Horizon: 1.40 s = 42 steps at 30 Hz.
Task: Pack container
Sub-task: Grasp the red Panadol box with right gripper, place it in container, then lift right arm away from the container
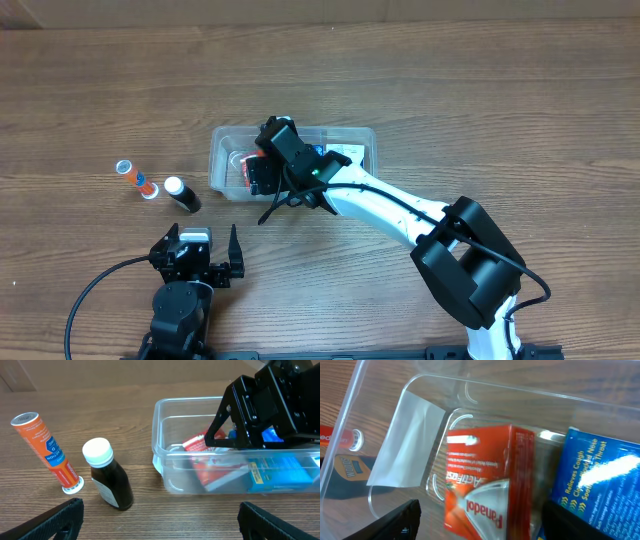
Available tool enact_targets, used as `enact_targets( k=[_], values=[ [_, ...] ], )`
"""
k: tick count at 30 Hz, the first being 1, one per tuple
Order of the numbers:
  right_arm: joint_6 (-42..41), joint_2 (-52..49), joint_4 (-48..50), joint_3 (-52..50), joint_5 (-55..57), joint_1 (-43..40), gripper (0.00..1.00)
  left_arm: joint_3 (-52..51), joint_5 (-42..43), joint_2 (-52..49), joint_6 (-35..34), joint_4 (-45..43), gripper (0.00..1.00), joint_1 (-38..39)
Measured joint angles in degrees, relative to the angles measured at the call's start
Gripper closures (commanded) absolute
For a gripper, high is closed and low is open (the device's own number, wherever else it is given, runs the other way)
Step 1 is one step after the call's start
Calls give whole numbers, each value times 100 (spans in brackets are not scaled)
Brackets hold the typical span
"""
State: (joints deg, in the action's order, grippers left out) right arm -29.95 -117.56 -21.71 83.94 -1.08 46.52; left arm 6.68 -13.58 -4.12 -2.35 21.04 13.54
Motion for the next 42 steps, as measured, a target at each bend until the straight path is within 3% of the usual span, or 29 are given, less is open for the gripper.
enact_targets(
  k=[6,12,16,20,23,24,25,29,39,42],
  values=[
    [61,0,-17,0,-4,-74,28,-2,0,0,0,-2,0,0],
    [629,348,-122,2,-22,-79,35,-2,2,0,0,-2,0,0],
    [721,1394,-994,35,463,-234,35,-2,0,0,0,-2,0,0],
    [752,3246,-2035,70,1067,-1488,35,-2,2,0,0,2,0,0],
    [758,4592,-2715,146,1314,-2944,18,-2,2,0,0,-2,0,0],
    [726,4935,-3040,160,1331,-3429,5,-2,0,0,0,0,0,0],
    [752,5108,-3250,162,1388,-3858,0,-2,0,0,0,-2,0,0],
    [748,5095,-3845,170,1394,-4450,0,-2,0,0,0,0,0,0],
    [750,4640,-3886,170,1390,-4465,0,-11,365,0,-92,-179,0,0],
    [750,4522,-3888,170,1388,-4465,0,258,710,-33,-525,577,0,0]
  ],
)
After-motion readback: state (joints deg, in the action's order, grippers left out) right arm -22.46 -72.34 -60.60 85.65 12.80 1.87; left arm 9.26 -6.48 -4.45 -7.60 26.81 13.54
